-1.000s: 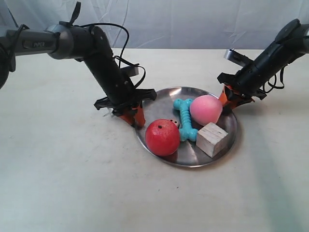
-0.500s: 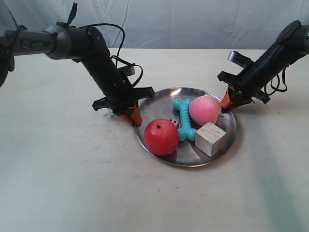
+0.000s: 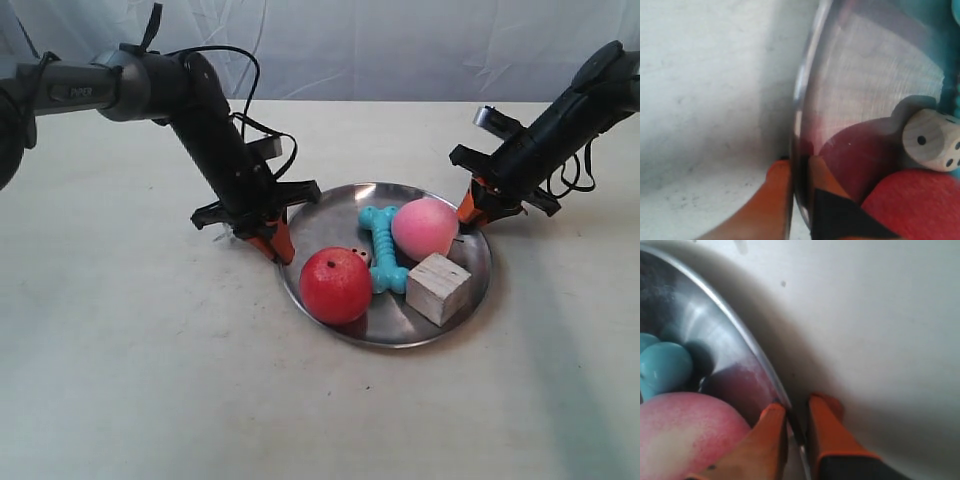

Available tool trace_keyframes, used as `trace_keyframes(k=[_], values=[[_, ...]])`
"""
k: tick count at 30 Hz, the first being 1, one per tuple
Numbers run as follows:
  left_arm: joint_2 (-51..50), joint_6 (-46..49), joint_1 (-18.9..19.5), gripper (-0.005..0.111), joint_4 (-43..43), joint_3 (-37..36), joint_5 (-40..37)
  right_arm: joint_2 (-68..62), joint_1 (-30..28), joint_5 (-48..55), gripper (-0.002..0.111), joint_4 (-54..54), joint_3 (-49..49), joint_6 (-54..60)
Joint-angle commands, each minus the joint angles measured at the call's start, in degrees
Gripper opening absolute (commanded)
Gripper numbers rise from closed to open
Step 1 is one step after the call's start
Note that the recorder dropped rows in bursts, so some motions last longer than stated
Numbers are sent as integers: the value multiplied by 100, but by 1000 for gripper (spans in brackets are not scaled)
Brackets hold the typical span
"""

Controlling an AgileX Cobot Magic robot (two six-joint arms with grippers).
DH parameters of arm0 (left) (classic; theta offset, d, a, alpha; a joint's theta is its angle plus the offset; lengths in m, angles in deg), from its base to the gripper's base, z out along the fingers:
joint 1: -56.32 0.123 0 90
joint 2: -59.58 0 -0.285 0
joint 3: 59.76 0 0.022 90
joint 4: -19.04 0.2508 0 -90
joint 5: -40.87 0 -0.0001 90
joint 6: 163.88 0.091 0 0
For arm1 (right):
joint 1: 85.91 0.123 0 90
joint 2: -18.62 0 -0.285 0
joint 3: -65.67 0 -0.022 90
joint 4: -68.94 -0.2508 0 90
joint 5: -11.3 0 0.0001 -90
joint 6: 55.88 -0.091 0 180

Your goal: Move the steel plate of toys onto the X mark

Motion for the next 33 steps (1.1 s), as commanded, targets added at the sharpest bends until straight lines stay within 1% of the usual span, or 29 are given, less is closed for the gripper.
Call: trace_keyframes(k=[1, 6, 15, 20, 24, 29, 33], values=[[25, 209, -131, 0, -548, 211, -293, 94, 101, -44, -1, -330, -63, -518], [25, 181, -131, 0, -597, 366, -293, 184, 101, -44, -1, -315, -63, -618], [50, 194, -131, 0, -684, 368, -293, 448, 101, -44, -1, -315, -63, -729], [258, 332, -90, 0, -601, 368, -293, 527, 112, -44, -1, -355, -63, -752], [421, 321, 80, 0, -523, 368, -293, 525, 173, -44, -1, -452, -63, -814], [580, 321, 269, 0, -448, 368, -293, 525, 419, -44, -1, -576, -63, -814], [723, 321, 429, 0, -121, 368, -293, 525, 592, -44, -1, -857, -63, -814]])
